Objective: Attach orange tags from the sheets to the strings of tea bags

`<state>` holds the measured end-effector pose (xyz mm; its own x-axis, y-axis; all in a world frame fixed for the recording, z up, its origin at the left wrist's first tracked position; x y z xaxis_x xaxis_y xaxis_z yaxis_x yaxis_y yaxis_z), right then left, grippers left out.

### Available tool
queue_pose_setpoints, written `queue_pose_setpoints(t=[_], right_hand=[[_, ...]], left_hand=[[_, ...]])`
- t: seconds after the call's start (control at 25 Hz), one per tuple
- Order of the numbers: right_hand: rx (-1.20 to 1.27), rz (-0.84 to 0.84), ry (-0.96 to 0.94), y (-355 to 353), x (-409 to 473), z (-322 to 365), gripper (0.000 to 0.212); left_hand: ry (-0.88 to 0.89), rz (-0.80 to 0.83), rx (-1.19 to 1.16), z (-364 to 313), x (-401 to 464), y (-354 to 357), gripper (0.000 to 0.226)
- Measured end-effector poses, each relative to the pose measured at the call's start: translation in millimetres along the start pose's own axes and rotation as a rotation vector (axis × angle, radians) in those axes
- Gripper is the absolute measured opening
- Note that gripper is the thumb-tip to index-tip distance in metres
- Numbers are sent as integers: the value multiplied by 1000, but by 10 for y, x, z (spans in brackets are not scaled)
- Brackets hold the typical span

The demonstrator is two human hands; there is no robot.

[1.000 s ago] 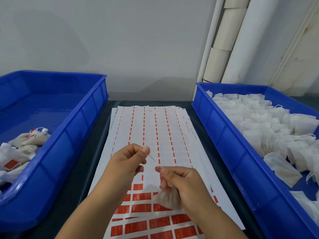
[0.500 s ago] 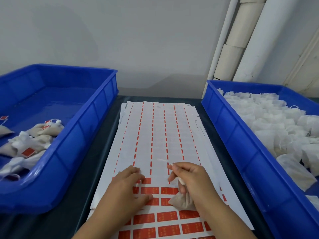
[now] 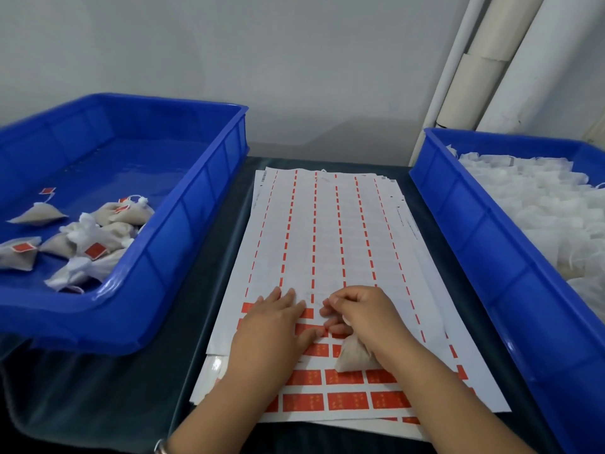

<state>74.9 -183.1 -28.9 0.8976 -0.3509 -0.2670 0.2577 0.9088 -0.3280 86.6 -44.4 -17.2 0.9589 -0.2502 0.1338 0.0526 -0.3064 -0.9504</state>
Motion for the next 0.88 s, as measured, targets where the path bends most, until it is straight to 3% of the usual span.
queue_pose_setpoints(t=[0.4,0.68,0.88], right_hand=[[11,40,-86,42,-7,23,25],[8,35,-124,34,-28,58,24],[47,27,-100,24,-11,17,19]], left_hand=[[16,42,51,-68,62,-3,39],[-60,-92,55,-96,77,-127,38],[-141,-116,-74,33,98,-154,25]])
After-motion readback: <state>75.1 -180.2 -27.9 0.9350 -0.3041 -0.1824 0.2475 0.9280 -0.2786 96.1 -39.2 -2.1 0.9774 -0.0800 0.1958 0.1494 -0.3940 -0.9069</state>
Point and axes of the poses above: each hand's wrist, its own x-axis towards the middle knuckle, its own y-axis out of the palm, z = x × y, the point moved 10 cm from there along x, towards the middle knuckle, and after that the axes turned 8 degrees about -z, right-handed, at the moved point
